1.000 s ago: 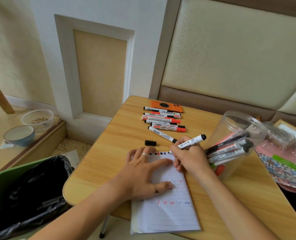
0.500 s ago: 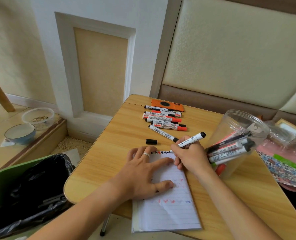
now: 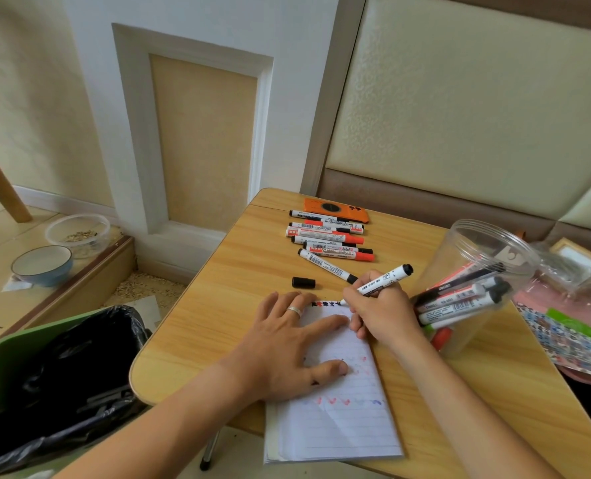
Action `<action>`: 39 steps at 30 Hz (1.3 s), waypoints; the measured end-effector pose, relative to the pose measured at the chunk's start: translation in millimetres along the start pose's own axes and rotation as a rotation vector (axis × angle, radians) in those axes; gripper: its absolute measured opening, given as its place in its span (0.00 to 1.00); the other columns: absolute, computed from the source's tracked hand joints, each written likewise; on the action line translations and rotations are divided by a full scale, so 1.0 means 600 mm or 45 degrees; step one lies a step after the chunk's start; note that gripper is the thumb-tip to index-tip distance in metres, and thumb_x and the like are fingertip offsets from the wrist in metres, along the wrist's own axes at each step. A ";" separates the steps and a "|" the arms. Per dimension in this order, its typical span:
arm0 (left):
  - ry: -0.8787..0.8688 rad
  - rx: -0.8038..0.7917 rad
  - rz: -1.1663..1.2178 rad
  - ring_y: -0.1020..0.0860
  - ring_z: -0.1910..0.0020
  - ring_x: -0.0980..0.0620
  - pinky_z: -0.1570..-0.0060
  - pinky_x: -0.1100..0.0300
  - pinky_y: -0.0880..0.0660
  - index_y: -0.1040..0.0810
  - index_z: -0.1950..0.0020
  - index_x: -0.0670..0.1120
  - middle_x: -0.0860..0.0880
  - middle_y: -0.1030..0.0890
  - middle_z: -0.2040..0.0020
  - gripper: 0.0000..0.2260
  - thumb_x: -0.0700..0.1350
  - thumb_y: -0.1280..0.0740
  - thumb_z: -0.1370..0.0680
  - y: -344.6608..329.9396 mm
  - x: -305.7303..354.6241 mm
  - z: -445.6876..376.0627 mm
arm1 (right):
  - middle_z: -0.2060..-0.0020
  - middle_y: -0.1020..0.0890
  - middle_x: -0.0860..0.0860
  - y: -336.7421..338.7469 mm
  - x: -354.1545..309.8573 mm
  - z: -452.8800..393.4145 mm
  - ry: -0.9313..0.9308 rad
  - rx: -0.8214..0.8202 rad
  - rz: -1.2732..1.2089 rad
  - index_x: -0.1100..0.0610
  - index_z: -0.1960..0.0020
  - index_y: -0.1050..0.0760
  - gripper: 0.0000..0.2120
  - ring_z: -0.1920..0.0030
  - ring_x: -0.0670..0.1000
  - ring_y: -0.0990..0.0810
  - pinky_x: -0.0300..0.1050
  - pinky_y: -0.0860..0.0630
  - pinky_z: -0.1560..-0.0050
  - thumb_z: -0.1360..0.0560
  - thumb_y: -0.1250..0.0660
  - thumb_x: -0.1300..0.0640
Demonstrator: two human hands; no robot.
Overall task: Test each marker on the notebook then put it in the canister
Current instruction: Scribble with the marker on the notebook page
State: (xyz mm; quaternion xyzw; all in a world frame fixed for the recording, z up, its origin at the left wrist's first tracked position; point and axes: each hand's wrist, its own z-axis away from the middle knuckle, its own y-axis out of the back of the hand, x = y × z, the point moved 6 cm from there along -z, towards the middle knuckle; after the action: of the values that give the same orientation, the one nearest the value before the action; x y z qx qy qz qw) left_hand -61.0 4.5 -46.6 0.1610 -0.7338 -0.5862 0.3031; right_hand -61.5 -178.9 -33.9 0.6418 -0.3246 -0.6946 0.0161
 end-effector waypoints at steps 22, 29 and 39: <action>0.001 -0.026 -0.024 0.57 0.20 0.51 0.23 0.43 0.61 0.51 0.22 0.69 0.50 0.47 0.19 0.31 0.75 0.52 0.24 -0.008 -0.003 -0.002 | 0.74 0.19 0.56 0.002 -0.002 0.001 -0.007 0.032 -0.029 0.56 0.55 0.25 0.05 0.74 0.60 0.19 0.49 0.22 0.69 0.24 0.29 0.58; -0.007 -0.030 -0.034 0.56 0.20 0.51 0.23 0.43 0.61 0.52 0.22 0.69 0.50 0.47 0.19 0.32 0.75 0.53 0.24 -0.005 0.000 -0.003 | 0.74 0.19 0.55 0.000 0.000 -0.003 0.002 0.048 -0.025 0.55 0.55 0.25 0.05 0.72 0.61 0.18 0.49 0.22 0.68 0.24 0.29 0.57; -0.023 0.026 0.013 0.53 0.21 0.51 0.23 0.44 0.58 0.47 0.23 0.69 0.50 0.46 0.21 0.31 0.75 0.50 0.24 0.000 0.001 -0.002 | 0.76 0.20 0.53 0.002 -0.017 0.016 0.033 0.116 -0.097 0.55 0.55 0.24 0.05 0.75 0.56 0.21 0.47 0.24 0.71 0.23 0.29 0.57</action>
State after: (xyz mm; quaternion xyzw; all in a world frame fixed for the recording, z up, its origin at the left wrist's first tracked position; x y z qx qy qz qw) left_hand -60.6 3.5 -46.2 0.1552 -0.7433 -0.5785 0.2978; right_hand -68.7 -171.3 -24.4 0.6627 -0.3310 -0.6709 -0.0354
